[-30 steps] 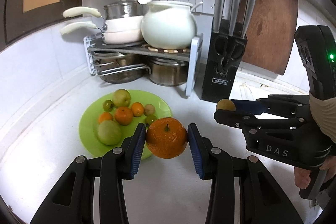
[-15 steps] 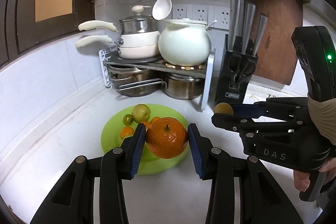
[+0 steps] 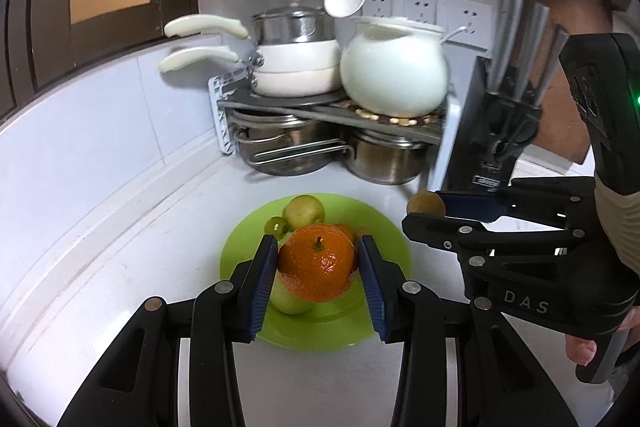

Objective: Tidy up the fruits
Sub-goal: 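Carry the orange and yellow-brown fruit over the green plate with both tools, then open both tools to release the orange and yellow-brown fruit onto the plate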

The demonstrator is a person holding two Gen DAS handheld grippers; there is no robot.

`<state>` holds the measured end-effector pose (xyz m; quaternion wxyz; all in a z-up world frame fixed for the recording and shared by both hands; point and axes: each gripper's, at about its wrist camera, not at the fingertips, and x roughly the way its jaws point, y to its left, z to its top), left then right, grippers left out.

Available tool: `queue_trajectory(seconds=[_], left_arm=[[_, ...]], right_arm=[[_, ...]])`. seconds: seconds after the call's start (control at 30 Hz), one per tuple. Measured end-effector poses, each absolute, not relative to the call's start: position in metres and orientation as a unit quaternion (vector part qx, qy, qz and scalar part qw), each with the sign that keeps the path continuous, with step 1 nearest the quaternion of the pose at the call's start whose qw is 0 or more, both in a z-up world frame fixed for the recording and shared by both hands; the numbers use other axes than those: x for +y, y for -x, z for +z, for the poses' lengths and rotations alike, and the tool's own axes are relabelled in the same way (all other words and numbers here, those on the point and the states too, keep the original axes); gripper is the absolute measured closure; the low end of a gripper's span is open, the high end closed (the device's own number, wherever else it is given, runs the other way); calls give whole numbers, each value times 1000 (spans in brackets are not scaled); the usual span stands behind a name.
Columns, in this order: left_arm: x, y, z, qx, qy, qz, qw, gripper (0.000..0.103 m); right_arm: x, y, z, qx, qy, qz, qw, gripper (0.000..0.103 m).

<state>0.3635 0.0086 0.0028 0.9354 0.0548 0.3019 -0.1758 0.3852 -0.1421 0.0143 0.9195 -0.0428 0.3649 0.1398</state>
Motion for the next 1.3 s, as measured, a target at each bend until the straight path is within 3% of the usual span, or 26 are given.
queue_trajectory(seconds=[0.43, 1.03, 1.3], left_arm=[[16, -419, -28, 368, -30, -181, 911, 62], [9, -443, -51, 400, -36, -191, 896, 62], [24, -432, -42, 382, -28, -160, 910, 51]], right_arm=[[-136, -433, -12, 415, 52, 149, 896, 73], [-133, -452, -44, 454, 37, 149, 878, 73], [-131, -452, -51, 460, 37, 149, 875, 73]])
